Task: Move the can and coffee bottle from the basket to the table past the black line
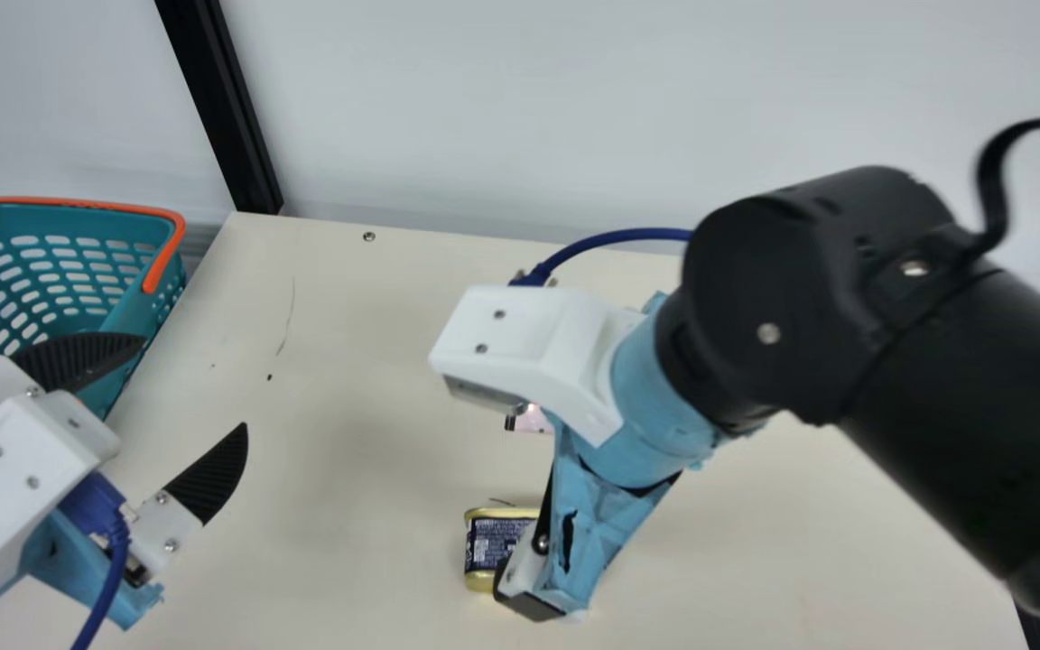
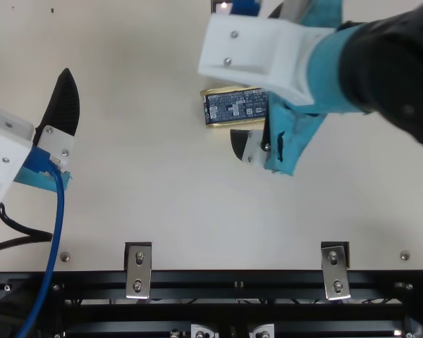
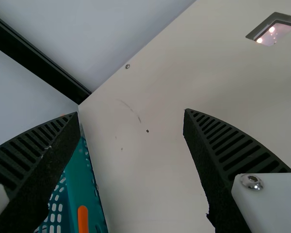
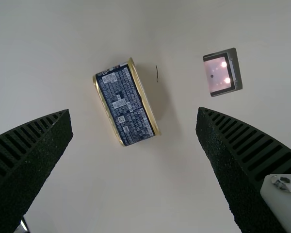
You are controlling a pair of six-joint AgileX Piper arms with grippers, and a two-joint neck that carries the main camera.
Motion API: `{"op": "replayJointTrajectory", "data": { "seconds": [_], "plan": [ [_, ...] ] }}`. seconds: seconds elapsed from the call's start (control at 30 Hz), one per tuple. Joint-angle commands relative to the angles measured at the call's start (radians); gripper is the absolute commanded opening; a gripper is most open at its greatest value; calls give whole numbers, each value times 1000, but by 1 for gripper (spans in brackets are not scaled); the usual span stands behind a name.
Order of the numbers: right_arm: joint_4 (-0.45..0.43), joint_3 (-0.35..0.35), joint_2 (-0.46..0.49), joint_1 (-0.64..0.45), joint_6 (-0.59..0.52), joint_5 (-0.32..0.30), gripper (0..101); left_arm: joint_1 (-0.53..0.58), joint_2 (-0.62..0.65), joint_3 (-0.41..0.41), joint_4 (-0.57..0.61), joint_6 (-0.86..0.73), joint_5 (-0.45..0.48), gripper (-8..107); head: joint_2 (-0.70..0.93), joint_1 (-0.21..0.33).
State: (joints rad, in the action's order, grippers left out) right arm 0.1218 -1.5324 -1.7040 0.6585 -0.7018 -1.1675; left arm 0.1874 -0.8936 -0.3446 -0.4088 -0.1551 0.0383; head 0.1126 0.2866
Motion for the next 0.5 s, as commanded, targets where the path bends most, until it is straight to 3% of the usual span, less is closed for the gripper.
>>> {"op": "replayJointTrajectory", "data": {
  "seconds": [0.0, 0.2, 0.47],
  "plan": [
    [-50, 2, -20, 17, -22, 10, 101, 0, 0, 0, 0, 0, 0, 90, -10, 3],
    [-134, 14, -68, 49, -64, 34, 101, 0, 0, 0, 0, 0, 0, 90, -10, 3],
    [-174, 39, -119, 70, -83, 61, 101, 0, 0, 0, 0, 0, 0, 90, -10, 3]
  ]
}}
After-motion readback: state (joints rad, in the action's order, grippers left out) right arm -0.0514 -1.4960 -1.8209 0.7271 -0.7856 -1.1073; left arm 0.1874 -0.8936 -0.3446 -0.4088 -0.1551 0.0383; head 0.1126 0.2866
